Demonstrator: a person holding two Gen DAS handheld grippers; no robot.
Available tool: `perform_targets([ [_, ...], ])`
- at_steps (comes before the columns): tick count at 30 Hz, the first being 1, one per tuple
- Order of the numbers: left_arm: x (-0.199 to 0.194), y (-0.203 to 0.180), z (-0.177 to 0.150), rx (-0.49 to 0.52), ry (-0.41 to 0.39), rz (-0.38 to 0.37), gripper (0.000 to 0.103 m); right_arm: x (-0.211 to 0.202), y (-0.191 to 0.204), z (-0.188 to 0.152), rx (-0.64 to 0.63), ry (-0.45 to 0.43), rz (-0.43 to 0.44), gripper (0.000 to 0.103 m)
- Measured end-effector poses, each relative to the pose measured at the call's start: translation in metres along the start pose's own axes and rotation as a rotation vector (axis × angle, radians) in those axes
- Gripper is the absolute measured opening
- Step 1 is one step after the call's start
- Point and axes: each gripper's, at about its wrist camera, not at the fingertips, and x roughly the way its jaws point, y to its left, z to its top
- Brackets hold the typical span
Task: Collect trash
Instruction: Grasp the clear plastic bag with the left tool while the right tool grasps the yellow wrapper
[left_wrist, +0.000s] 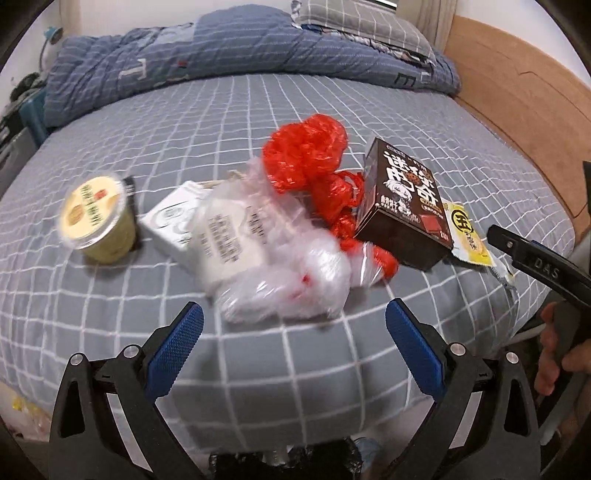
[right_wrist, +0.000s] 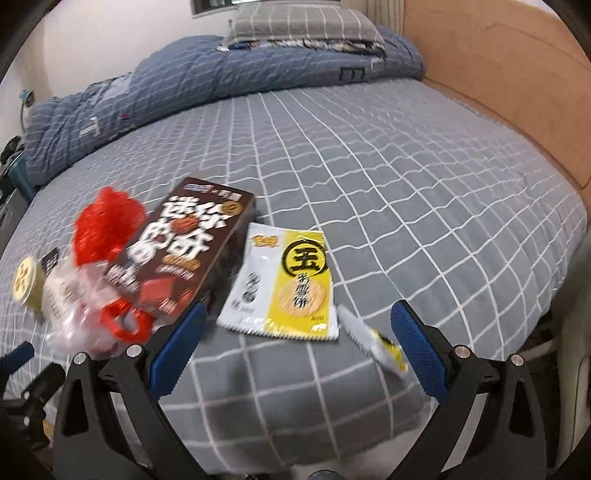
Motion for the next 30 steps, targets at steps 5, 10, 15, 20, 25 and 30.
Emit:
perform_targets([
  [5,0.023,-0.007,0.014,0.024,0.008,0.012,0.097,0.032,0.000,0.010,0.020,0.060,0.001,0.096],
  [10,0.037,-0.008,0.016,0.022,0.024,-0.017,0.096,0.055,0.008,0.014,-0.008,0.095,-0.014,0.096],
  [15,0.043,-0.010,0.017,0.023,0.026,-0.030,0.094,0.071,0.010,0.015,-0.009,0.127,-0.020,0.095],
  [20,0.048,-0.009,0.020,0.015,0.029,-0.055,0.087,0.079,0.007,0.017,0.014,0.142,-0.006,0.085],
  [25,0.051,-0.013,0.021,0.019,0.041,-0.115,0.065,0.085,0.003,0.017,0.040,0.167,0.019,0.078],
  [30,0.055,-0.016,0.020,0.030,0.050,-0.124,0.058,0.089,-0.002,0.017,0.067,0.177,0.016,0.060],
])
